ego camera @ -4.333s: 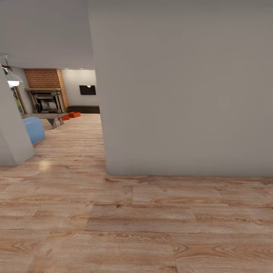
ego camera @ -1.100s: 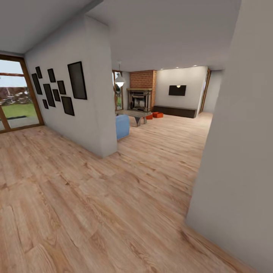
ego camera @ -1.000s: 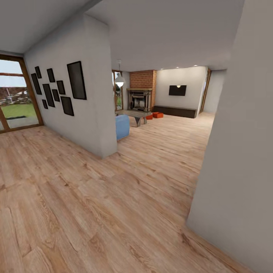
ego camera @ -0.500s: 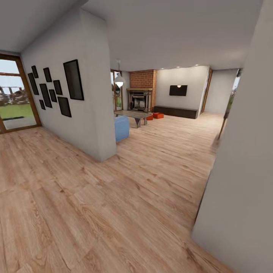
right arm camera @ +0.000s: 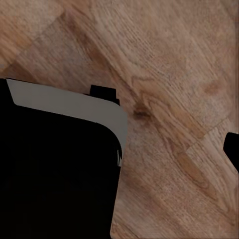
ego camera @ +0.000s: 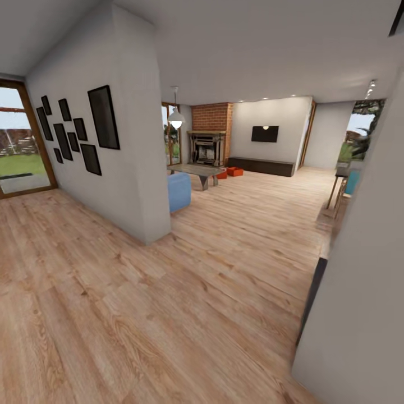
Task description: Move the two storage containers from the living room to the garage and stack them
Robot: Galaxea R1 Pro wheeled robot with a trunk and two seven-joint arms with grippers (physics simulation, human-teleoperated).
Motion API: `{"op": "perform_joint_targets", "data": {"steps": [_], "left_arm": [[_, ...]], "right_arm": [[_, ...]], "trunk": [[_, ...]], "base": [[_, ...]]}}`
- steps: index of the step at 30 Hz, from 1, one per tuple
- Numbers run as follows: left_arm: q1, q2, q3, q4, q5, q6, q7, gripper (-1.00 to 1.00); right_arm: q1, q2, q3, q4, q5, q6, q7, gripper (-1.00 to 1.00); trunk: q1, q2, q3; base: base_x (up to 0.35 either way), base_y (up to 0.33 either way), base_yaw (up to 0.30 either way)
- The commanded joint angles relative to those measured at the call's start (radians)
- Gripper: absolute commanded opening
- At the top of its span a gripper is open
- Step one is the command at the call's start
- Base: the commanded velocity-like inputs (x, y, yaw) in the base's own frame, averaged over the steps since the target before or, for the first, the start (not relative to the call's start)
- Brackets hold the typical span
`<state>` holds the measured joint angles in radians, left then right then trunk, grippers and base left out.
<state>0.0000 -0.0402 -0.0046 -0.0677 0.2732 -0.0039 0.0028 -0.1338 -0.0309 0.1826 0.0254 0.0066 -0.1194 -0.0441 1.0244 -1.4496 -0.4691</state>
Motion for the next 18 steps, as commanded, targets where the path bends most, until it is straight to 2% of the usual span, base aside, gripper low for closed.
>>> {"op": "perform_joint_targets", "data": {"steps": [1,18], "left_arm": [[0.0,0.0,-0.001,-0.001,0.006,-0.001,0.0,1.0],[0.0,0.0,0.0,-0.001,0.005,0.0,0.0,1.0]], "right_arm": [[-0.001,0.0,0.006,0.003,0.001,-0.005,-0.003,1.0],[-0.001,0.006,0.005,0.002,0.004,-0.005,-0.006,1.0]], "trunk": [[0.001,0.0,-0.001],[0.001,0.0,-0.001]], "base": [[0.322,0.0,0.0],[0.322,0.0,0.0]]}}
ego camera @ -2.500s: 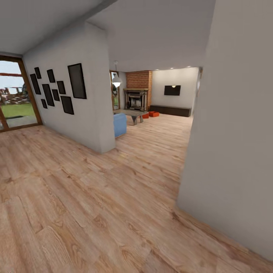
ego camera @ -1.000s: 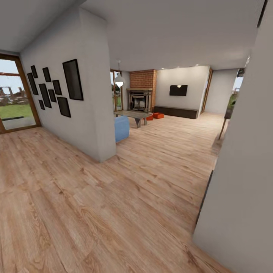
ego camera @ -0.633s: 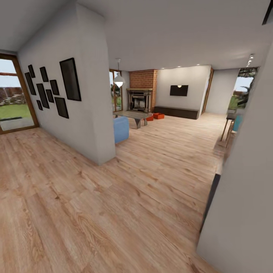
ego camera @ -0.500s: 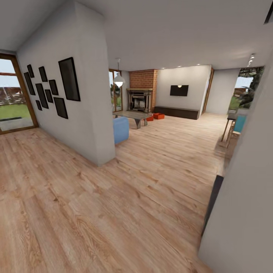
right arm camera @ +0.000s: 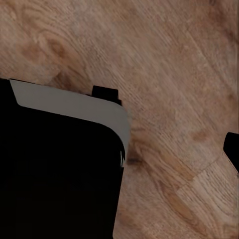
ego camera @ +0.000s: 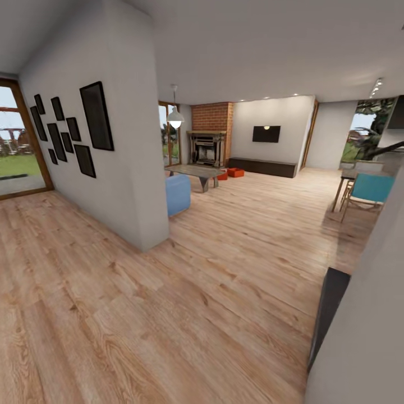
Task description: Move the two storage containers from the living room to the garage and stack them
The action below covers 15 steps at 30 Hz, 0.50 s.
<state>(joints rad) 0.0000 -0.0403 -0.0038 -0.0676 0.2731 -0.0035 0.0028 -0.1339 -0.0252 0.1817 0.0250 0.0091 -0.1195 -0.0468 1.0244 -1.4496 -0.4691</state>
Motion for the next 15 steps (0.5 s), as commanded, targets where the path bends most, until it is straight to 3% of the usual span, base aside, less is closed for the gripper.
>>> {"op": "perform_joint_targets", "data": {"steps": [1,15], "left_arm": [[0.0,0.0,0.0,-0.001,0.006,0.0,0.0,1.0],[0.0,0.0,0.001,-0.001,0.008,0.0,0.0,1.0]], "right_arm": [[-0.001,0.002,0.006,0.003,0.001,-0.005,-0.004,1.0],[-0.001,-0.006,0.007,0.003,-0.002,-0.005,0.007,1.0]], "trunk": [[0.001,0.0,-0.001],[0.001,0.0,-0.001]], "base": [[0.322,0.0,0.0],[0.322,0.0,0.0]]}}
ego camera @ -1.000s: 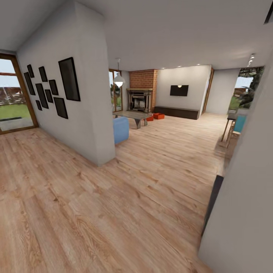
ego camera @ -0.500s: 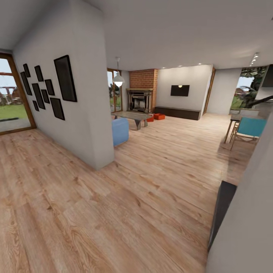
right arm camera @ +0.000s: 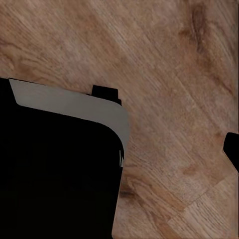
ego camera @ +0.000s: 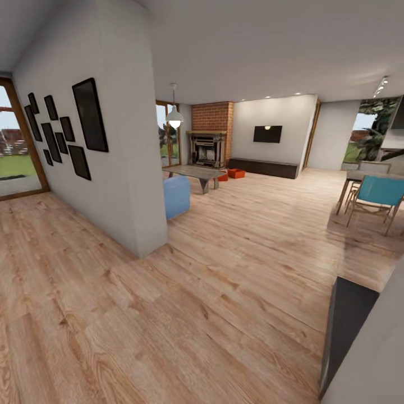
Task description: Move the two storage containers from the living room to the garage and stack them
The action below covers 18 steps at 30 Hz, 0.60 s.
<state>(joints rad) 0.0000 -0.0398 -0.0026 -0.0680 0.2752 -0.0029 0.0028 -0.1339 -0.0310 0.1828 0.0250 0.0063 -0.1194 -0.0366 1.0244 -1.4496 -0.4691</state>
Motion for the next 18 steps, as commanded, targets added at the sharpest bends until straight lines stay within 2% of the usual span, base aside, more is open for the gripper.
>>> {"op": "perform_joint_targets", "data": {"steps": [1,18], "left_arm": [[0.0,0.0,-0.001,-0.001,0.005,0.0,0.0,1.0],[0.0,0.0,-0.002,-0.001,0.006,0.0,0.0,1.0]], "right_arm": [[-0.001,0.0,0.007,0.003,0.0,-0.004,-0.003,1.0],[-0.001,0.006,0.006,0.003,0.001,-0.005,-0.003,1.0]], "trunk": [[0.001,0.0,-0.001],[0.001,0.0,-0.001]], "base": [[0.322,0.0,0.0],[0.322,0.0,0.0]]}}
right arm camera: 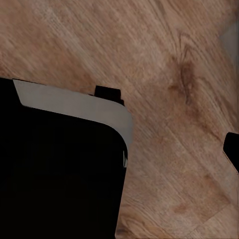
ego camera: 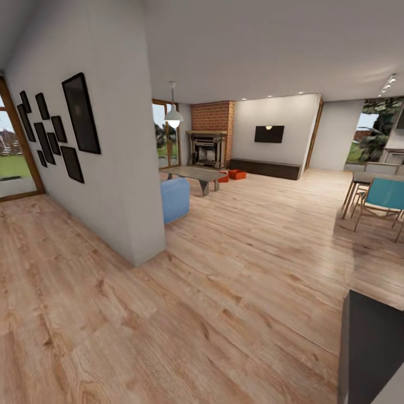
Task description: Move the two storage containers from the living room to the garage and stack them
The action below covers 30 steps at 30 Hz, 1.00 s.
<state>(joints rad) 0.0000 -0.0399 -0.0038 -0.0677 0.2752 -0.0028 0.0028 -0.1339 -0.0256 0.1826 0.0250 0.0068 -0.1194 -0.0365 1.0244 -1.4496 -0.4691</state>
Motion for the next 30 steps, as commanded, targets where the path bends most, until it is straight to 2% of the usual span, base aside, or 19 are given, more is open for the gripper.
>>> {"op": "perform_joint_targets", "data": {"steps": [1,14,23,30], "left_arm": [[0.0,0.0,-0.001,-0.001,0.006,0.0,0.0,1.0],[0.0,0.0,0.001,0.0,0.006,0.0,0.0,1.0],[0.0,-0.001,0.001,0.0,0.006,-0.001,0.0,1.0],[0.0,-0.002,0.002,-0.001,0.005,-0.001,0.0,1.0]], "right_arm": [[-0.001,0.001,0.006,0.003,0.001,-0.005,-0.004,1.0],[-0.001,0.004,-0.003,0.003,-0.012,-0.004,-0.012,1.0],[-0.001,0.007,0.005,0.003,0.003,-0.004,-0.013,1.0],[-0.001,0.007,0.006,0.003,0.003,0.0,-0.011,1.0]], "trunk": [[0.001,0.0,-0.001],[0.001,0.0,-0.001],[0.001,0.0,-0.001],[0.001,0.0,-0.001]], "base": [[0.322,0.0,0.0],[0.322,0.0,0.0],[0.322,0.0,-0.003],[0.322,0.0,-0.176]]}}
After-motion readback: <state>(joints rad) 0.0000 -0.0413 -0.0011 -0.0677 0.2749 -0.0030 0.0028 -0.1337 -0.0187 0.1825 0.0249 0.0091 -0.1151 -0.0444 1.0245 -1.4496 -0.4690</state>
